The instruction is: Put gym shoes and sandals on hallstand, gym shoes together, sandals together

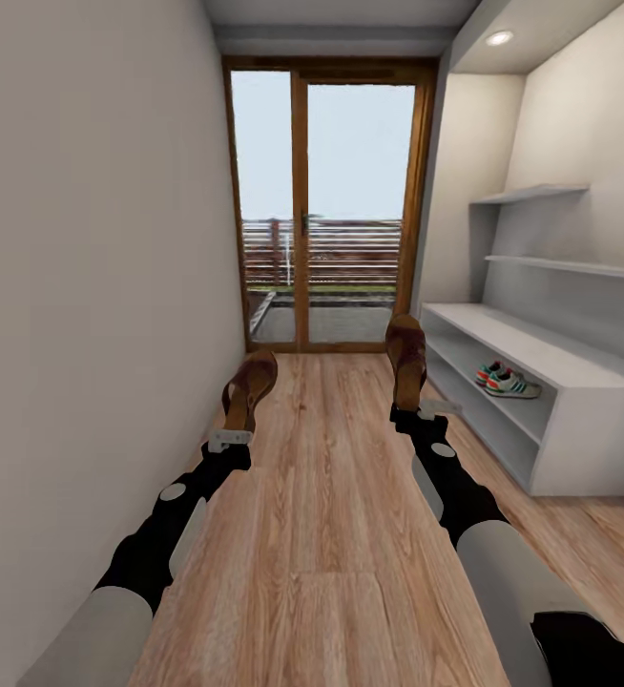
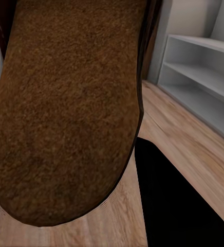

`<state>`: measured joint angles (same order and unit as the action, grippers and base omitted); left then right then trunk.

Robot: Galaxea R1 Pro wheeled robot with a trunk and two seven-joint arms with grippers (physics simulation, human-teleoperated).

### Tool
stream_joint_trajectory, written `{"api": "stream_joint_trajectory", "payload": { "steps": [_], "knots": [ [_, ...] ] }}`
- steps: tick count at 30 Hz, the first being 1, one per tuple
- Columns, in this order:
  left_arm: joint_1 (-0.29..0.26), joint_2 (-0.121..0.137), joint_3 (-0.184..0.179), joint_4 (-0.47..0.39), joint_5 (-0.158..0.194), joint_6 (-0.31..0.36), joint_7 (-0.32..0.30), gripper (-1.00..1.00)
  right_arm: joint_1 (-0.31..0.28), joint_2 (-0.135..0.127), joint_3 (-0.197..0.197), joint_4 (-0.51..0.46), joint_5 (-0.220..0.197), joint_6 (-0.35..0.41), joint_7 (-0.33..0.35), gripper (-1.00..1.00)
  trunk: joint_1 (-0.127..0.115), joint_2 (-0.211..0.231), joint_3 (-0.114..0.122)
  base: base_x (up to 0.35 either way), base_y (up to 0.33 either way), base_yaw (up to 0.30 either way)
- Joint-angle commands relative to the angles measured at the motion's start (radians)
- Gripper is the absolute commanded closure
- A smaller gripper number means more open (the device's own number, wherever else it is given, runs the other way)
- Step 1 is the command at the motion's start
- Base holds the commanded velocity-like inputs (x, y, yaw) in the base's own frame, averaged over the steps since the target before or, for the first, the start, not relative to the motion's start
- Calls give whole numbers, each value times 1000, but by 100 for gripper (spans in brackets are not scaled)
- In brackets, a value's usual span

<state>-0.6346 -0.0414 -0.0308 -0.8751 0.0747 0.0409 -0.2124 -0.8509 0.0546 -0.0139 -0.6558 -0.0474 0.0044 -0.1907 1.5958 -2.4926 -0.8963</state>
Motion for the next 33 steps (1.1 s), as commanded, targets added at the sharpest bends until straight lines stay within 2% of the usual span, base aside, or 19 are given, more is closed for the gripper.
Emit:
{"api": "stream_joint_trajectory", "payload": {
  "steps": [1, 33],
  "knots": [
    [0, 0, 0, -1, 5, 4, -4, 100, -1, 1, -1, -1, -8, 0, -1, 100, 0, 0, -1, 345, 0, 0],
    [0, 0, 1, -1, 5, 4, -4, 100, -1, 1, -1, 0, -11, 3, 1, 100, 0, 0, -1, 345, 0, 0]
  ]
}}
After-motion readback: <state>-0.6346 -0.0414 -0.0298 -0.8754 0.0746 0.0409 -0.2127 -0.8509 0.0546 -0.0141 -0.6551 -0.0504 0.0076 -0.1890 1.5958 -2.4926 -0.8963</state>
